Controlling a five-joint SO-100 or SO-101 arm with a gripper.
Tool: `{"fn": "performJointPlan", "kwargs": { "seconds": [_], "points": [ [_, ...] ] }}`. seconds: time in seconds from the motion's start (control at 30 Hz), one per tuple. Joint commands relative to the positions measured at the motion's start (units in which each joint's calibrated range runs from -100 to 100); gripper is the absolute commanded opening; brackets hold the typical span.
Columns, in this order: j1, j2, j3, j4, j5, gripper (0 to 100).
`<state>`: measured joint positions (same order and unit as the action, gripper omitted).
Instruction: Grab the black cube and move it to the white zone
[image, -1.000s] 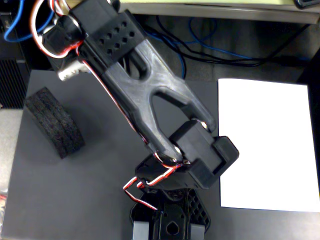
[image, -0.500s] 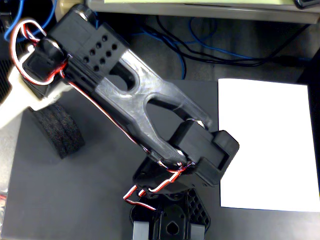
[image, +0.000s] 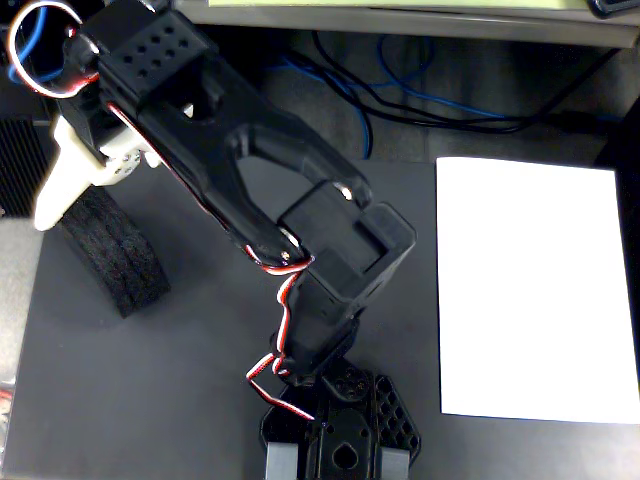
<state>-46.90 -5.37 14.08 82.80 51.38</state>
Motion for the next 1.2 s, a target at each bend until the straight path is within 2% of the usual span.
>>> {"fn": "performJointPlan", "kwargs": {
  "seconds": [0.0, 0.43, 0.6, 0.9, 1.03, 1.07, 1.1, 1.17],
  "points": [
    [-4.1, -0.47, -0.57, -0.81, -0.09, 46],
    [-4.98, 1.04, -0.3, -1.67, -0.15, 46],
    [-5.05, 15.83, -1.29, -6.04, -0.09, 46],
    [-5.05, 16.92, -0.3, -8.01, -0.09, 46],
    [-5.2, 28.43, -1.29, -10.24, -0.2, 46],
    [-5.13, 28.26, -1.29, -10.24, -0.2, 45],
    [-5.13, 27.42, -1.2, -10.24, -0.2, 39],
    [-5.13, 24.98, -0.48, -9.81, -0.25, 23]
  ]
}}
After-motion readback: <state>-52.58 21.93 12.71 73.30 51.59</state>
